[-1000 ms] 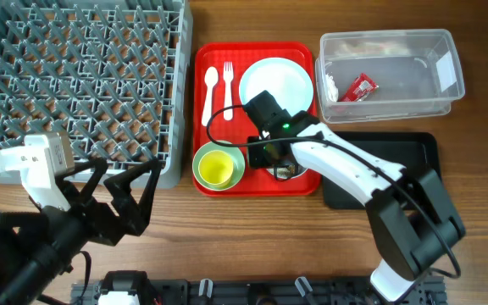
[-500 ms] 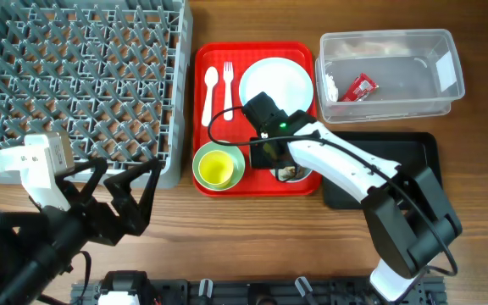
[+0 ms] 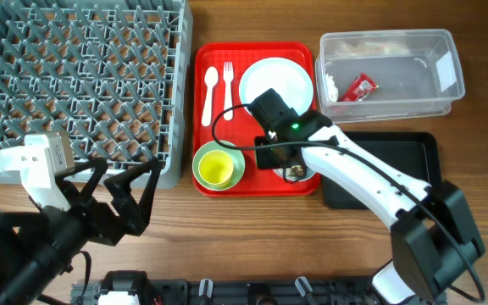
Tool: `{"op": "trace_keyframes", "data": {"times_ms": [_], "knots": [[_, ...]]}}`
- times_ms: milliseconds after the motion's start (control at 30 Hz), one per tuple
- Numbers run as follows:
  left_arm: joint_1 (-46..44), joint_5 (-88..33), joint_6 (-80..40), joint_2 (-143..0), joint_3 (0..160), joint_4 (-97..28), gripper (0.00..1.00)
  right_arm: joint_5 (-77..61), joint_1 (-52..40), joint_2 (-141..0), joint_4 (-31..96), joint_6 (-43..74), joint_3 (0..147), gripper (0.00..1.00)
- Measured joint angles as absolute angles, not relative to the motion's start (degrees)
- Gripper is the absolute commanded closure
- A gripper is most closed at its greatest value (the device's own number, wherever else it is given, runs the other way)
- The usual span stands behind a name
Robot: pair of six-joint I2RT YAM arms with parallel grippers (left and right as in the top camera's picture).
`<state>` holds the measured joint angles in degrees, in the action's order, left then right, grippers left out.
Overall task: Sort waste into correct bins and load items into the dishwasher rack
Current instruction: 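Grasp the light-blue bowl of rice scraps with the right gripper, then tip the bowl over the black tray to dump the rice scraps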
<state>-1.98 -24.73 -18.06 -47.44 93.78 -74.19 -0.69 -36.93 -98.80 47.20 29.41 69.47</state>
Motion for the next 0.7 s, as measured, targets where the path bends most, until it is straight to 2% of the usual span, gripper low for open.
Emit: {"op": "trace_keyframes", "data": {"times_ms": [200, 433, 567, 700], "knots": [[-2.0, -24.7, -18.0, -47.4, 93.8, -74.2, 0.0, -1.6, -36.9, -95.9, 49.7, 28.2, 69.5, 0.96], [-2.0, -24.7, -18.0, -47.5, 93.8, -74.2, 0.0, -8.9, -33.3, -84.2, 50.3, 28.2, 70.0, 0.95], [-2.0, -24.7, -18.1, -47.4, 93.8, -74.2, 0.0, -16.4, -25.1, -78.7, 54.0, 26.0, 70.6, 0.96], [-2.0, -24.7, -18.0, -47.4, 93.8, -74.2, 0.0, -25.3, -15.4, -78.7, 59.4, 18.9, 70.5, 0.96]]}}
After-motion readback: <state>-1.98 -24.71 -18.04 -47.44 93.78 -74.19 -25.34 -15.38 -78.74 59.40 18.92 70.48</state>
